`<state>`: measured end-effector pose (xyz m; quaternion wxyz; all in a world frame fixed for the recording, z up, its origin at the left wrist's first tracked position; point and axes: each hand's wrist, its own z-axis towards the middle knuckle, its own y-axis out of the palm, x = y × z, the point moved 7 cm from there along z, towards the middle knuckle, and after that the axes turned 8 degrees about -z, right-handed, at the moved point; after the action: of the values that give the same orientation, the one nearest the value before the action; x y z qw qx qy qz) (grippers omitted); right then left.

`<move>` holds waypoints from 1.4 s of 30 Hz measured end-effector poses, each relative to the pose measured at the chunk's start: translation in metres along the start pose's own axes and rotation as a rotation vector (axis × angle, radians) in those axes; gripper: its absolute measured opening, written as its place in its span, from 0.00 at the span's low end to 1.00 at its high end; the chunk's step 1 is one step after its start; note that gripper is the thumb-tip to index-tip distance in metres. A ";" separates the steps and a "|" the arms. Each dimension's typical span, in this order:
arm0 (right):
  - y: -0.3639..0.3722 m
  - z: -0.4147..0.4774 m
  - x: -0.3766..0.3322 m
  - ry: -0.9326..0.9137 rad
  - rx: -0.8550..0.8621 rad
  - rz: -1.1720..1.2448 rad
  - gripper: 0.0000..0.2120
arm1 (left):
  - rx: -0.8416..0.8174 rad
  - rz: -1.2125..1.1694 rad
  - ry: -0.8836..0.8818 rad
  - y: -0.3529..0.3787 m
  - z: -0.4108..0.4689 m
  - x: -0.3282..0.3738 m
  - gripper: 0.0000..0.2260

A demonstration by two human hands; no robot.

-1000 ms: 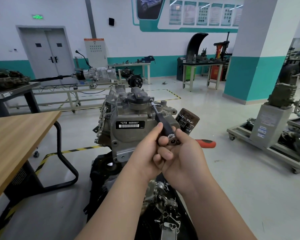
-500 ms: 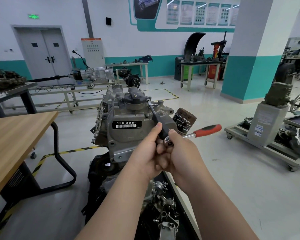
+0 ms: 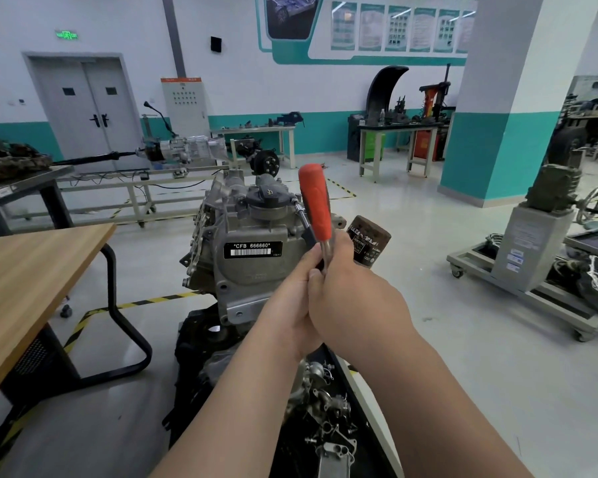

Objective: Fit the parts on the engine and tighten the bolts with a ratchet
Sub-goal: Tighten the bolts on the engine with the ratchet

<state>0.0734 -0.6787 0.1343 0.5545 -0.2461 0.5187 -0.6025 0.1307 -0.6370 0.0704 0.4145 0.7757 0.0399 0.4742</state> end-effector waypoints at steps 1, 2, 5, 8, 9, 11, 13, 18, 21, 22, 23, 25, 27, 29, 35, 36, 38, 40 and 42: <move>0.001 0.002 0.001 0.001 0.012 0.012 0.28 | -0.021 -0.002 -0.001 0.002 0.000 0.000 0.24; 0.000 0.003 0.002 0.003 0.028 0.047 0.29 | -0.026 -0.006 0.001 0.003 0.000 0.000 0.24; 0.005 0.004 0.007 0.025 0.021 0.334 0.26 | -0.011 0.000 0.017 0.006 -0.007 0.001 0.23; 0.017 0.007 0.019 0.172 -0.042 0.767 0.16 | 0.053 -0.001 0.080 0.006 -0.009 0.004 0.22; 0.021 0.008 0.024 0.234 -0.057 0.897 0.14 | 0.066 0.010 0.096 0.005 -0.008 0.004 0.21; 0.029 0.007 0.028 0.336 -0.121 1.129 0.13 | 0.074 0.064 0.099 0.004 -0.008 0.003 0.21; 0.035 0.002 0.026 0.403 -0.204 1.381 0.12 | 0.089 0.106 0.099 0.001 -0.007 0.001 0.28; 0.040 -0.010 0.012 0.468 -0.406 1.828 0.18 | 0.089 0.138 0.079 -0.001 -0.005 0.001 0.27; 0.043 -0.016 0.006 0.532 -0.513 2.072 0.21 | 0.092 0.090 0.054 -0.001 -0.005 0.001 0.18; 0.043 -0.016 0.005 0.548 -0.519 2.128 0.19 | 0.091 0.083 0.051 -0.001 -0.005 0.001 0.17; 0.042 -0.016 0.005 0.557 -0.514 2.171 0.16 | 0.090 0.085 0.047 -0.001 -0.006 0.001 0.17; 0.040 -0.016 0.004 0.559 -0.502 2.190 0.13 | 0.092 0.103 0.041 -0.001 -0.006 0.002 0.17; 0.040 -0.015 0.003 0.550 -0.484 2.117 0.14 | 0.096 0.123 0.039 -0.002 -0.007 0.004 0.22; 0.039 -0.014 0.005 0.547 -0.443 2.003 0.17 | 0.107 0.117 0.040 -0.003 -0.007 0.004 0.26; 0.039 -0.009 0.016 0.486 -0.379 1.736 0.16 | 0.103 0.123 0.045 0.001 -0.005 0.001 0.28; 0.038 -0.006 0.021 0.469 -0.342 1.596 0.16 | 0.098 0.141 0.046 0.003 -0.005 0.000 0.29; 0.029 -0.002 0.032 0.417 -0.255 1.208 0.16 | 0.099 0.134 0.059 0.006 -0.005 -0.001 0.28; 0.012 0.003 0.033 0.304 -0.167 0.895 0.15 | 0.099 0.087 0.081 0.009 -0.007 0.000 0.19; -0.002 0.007 0.028 0.163 -0.088 0.586 0.20 | 0.094 0.043 0.078 0.015 -0.012 0.001 0.13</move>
<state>0.0711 -0.7078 0.1310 0.6501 -0.0604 0.6359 -0.4116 0.1166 -0.6393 0.0839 0.3657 0.7757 0.0617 0.5106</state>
